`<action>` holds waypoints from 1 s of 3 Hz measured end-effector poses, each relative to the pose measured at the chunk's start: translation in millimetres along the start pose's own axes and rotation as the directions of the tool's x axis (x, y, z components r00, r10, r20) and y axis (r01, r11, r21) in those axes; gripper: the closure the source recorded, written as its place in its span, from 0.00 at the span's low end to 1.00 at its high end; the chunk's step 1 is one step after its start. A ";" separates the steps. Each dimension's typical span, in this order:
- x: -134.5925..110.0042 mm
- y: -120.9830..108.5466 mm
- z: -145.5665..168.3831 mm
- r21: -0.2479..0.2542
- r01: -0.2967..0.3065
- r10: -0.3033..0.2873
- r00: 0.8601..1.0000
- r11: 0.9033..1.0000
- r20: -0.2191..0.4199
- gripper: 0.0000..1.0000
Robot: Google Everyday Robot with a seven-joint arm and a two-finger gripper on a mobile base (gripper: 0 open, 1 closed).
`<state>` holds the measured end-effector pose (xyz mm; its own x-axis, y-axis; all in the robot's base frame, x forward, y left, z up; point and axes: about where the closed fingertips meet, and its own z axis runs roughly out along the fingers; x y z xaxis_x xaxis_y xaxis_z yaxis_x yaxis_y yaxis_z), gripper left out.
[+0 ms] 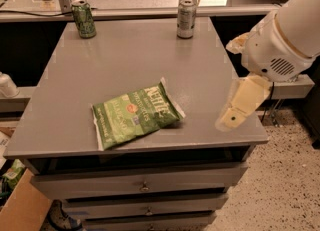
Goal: Move green jalapeno chip bag near 7up can
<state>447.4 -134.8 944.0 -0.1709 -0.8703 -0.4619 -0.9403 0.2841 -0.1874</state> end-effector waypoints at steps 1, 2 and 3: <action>-31.9 14.0 33.9 -0.033 0.008 -0.005 0.994 0.999 0.113 0.00; -53.5 26.0 65.7 -0.069 -0.010 0.023 0.981 0.998 0.194 0.00; -68.7 30.3 92.2 -0.107 -0.038 0.064 0.964 0.994 0.259 0.00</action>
Offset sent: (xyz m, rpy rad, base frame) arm 0.0094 0.1213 -0.0660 0.3201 0.0429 0.0617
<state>457.7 -29.3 890.2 -0.1489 -0.7159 -0.6821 -0.9592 0.2721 -0.0762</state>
